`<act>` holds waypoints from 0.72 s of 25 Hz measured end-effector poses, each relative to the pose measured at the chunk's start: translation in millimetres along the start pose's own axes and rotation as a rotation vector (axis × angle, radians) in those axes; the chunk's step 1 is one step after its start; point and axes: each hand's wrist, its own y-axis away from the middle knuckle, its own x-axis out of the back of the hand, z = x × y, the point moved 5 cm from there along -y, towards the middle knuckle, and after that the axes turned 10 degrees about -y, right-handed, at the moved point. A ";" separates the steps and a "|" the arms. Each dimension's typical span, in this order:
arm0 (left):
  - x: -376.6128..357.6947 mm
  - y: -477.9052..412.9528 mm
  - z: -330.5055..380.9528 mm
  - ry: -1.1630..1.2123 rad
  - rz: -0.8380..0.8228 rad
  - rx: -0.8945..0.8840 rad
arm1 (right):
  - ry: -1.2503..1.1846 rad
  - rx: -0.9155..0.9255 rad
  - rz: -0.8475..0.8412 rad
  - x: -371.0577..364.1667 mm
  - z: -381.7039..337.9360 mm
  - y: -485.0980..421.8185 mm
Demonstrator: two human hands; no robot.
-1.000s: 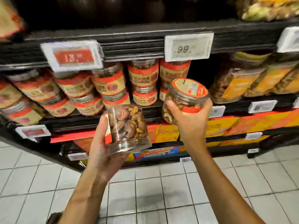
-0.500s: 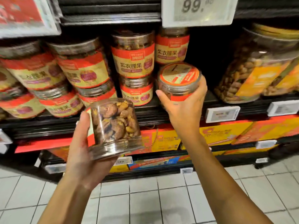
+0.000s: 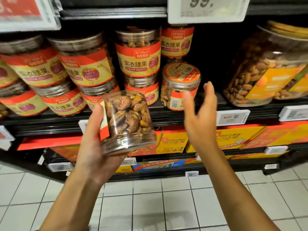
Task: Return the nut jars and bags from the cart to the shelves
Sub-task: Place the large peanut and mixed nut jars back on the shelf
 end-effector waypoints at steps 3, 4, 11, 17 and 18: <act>-29.1 4.1 1.2 -0.057 -0.084 0.111 | 0.122 0.353 -0.140 21.9 -38.9 23.4; -36.7 4.7 -1.8 -0.057 -0.086 0.170 | 0.263 0.474 -0.320 17.9 -49.3 29.9; -74.2 15.7 0.9 -0.326 -0.189 0.325 | 0.206 0.507 -0.767 25.0 -72.2 33.5; -83.0 5.5 2.3 -0.655 0.017 -0.189 | -0.593 -0.418 -0.529 34.4 -36.1 31.0; -92.9 7.9 -5.5 -0.622 -0.079 -0.205 | -0.620 -0.446 -0.510 31.5 -35.1 32.5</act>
